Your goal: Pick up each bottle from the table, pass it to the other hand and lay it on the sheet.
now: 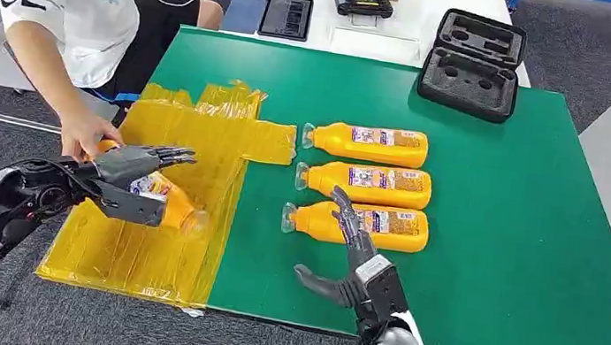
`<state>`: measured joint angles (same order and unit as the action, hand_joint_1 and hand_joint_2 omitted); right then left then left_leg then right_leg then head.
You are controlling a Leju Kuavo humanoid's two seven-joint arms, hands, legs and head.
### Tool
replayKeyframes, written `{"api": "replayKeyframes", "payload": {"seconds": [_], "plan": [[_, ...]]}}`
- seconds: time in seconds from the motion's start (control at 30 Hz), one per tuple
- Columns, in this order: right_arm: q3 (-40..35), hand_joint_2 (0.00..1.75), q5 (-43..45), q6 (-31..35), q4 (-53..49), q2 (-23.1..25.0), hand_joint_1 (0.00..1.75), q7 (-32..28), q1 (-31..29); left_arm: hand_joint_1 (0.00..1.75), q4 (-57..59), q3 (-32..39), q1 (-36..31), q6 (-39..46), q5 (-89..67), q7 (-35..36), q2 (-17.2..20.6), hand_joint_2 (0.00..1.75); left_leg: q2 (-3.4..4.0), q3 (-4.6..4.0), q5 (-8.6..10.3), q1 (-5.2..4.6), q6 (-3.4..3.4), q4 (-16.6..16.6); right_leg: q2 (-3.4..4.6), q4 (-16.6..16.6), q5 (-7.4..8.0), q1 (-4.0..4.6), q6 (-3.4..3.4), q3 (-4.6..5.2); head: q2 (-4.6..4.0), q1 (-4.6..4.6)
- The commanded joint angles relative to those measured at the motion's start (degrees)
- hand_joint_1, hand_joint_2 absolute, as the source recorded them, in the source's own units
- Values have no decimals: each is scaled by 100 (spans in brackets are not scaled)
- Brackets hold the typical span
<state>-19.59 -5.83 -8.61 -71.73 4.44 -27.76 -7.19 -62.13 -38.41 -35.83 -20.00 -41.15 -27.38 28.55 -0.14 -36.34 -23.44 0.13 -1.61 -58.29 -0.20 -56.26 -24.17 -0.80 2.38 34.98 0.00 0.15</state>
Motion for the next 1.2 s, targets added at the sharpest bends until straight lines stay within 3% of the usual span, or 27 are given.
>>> {"api": "replayKeyframes", "payload": {"seconds": [0.03, 0.17, 0.3, 0.5, 0.63, 0.77, 0.87, 1.0, 1.2], "plan": [[432, 175, -571, 23, -260, -284, 0, 220, -210, 0, -1121, 1721, 1460, 9, 566, -958, -220, 175, 13, 15, -6, -6, 1, 8, 14, 6, -2, -5, -2, -10, 0, -2], [468, 175, -1034, 97, -55, -241, 0, 295, -523, 0, -1513, 2491, 2028, 356, 864, -1262, -703, 175, 33, 26, -16, -7, 7, 8, 32, 7, -4, -5, -4, -16, 0, 0], [679, 175, -1893, 394, -36, -312, 0, 715, -748, 0, -1410, 2895, 2144, 909, 1137, -1262, -1794, 175, 8, 14, -7, -7, 8, 8, 0, 10, -5, -5, -2, -5, 0, -4], [696, 175, -2082, 421, -69, -340, 0, 782, -721, 0, -1398, 3043, 2115, 937, 1170, -1262, -1861, 175, 8, 12, -11, -2, 9, 3, 8, 9, -1, 0, -3, -13, 0, 0], [699, 175, -3143, 638, 94, -750, 0, 1157, -951, 0, -1769, 3599, 2880, 1407, 1242, -1239, -2637, 175, 6, 35, -17, -6, 9, 11, 5, 15, -8, -4, -4, -34, 0, -4], [423, 175, -3564, 286, 1170, -1105, 0, 1344, -1967, 0, -2273, 3833, 3492, 1661, 1596, -1203, -3150, 175, 34, 27, -24, -12, 4, 3, 34, 10, -3, -9, 2, -22, 0, -5], [281, 175, -3573, 197, 1720, -1178, 0, 1327, -2319, 0, -2290, 3879, 3570, 1737, 1676, -1174, -3186, 175, 37, 21, -23, -6, 7, 1, 36, 13, 0, -4, 0, -19, 0, -4], [246, 175, -3567, 226, 1753, -1151, 0, 1290, -2284, 0, -2261, 3897, 3523, 1739, 1681, -1175, -3163, 175, 7, 11, -15, -4, 9, 2, 5, 15, -2, -2, -3, -15, 0, -2], [-283, 175, -3480, -220, 2592, -1097, 0, 1477, -2816, 0, -2133, 4011, 3599, 2016, 1646, -929, -3278, 175, 19, 16, -19, -4, 10, 1, 21, 9, -1, 3, -3, -17, 0, -4]]}}
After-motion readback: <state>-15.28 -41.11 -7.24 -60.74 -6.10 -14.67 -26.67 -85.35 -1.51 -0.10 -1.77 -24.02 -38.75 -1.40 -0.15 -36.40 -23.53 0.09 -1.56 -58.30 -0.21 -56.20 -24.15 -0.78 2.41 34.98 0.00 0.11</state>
